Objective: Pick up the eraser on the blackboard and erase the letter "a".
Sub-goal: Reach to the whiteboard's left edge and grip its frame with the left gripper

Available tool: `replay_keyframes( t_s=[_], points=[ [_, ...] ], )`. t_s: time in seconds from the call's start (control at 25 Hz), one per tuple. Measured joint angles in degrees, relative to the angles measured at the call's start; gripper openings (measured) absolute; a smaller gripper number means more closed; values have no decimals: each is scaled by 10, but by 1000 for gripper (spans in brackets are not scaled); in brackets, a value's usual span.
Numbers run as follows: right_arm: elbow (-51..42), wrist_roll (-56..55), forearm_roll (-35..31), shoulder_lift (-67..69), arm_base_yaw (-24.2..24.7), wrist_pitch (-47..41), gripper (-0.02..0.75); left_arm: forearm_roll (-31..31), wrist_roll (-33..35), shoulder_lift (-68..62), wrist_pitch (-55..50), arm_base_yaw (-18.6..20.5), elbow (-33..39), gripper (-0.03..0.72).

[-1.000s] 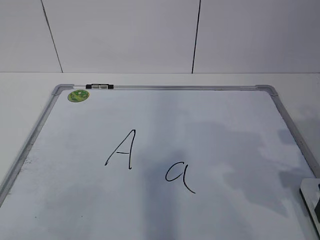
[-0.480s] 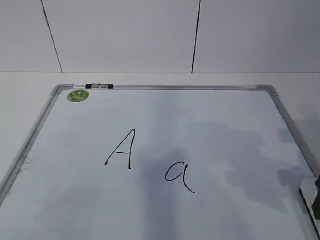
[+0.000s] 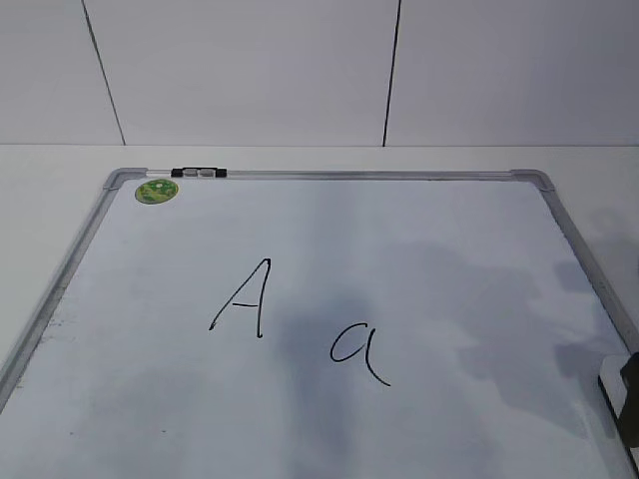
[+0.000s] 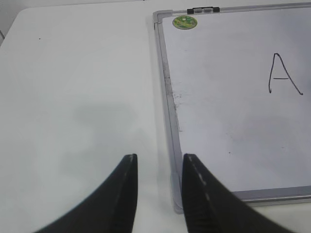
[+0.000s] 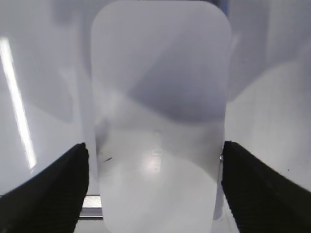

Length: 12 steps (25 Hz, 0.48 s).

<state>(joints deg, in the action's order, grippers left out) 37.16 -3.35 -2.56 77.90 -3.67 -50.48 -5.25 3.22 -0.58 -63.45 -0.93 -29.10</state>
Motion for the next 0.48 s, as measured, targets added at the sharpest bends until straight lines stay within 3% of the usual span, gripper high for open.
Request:
replay_keyframes(
  t_s=[0.48],
  points=[
    [1,0,0,39,0,8,675,0,0,0,0,0,0,235]
  ],
)
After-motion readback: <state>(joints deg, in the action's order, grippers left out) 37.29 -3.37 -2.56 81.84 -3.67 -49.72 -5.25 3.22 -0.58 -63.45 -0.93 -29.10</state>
